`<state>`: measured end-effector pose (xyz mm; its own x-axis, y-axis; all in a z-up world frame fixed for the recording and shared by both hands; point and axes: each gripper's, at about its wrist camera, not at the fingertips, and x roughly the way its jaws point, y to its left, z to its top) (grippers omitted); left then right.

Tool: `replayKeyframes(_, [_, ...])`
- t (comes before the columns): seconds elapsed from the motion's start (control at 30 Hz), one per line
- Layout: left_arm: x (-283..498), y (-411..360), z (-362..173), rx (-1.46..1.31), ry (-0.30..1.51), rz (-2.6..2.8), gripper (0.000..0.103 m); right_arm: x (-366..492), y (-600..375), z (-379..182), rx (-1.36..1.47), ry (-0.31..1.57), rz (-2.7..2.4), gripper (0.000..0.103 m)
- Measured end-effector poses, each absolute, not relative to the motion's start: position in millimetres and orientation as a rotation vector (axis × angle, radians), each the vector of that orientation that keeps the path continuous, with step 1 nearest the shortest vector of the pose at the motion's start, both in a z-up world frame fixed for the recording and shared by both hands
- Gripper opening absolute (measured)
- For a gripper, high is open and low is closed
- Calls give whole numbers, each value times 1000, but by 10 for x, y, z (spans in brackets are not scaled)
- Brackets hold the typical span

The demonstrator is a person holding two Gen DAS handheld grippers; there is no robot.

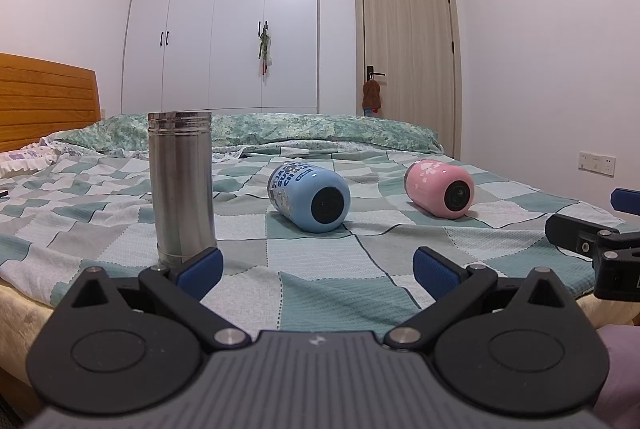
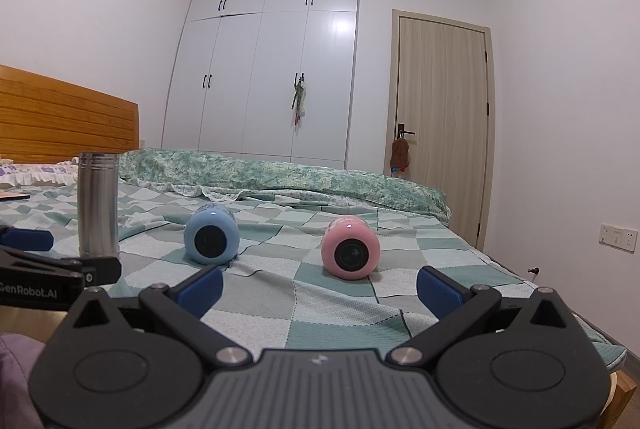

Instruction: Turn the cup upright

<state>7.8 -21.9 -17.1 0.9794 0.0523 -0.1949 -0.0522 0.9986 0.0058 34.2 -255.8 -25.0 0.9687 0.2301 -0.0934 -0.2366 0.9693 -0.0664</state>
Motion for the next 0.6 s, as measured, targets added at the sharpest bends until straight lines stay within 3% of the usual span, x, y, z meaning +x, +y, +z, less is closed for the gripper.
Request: replayKeyframes(0.6, [80,-169,-170,-26,202,43,103,341,-2558,-248,-79,85,236,103])
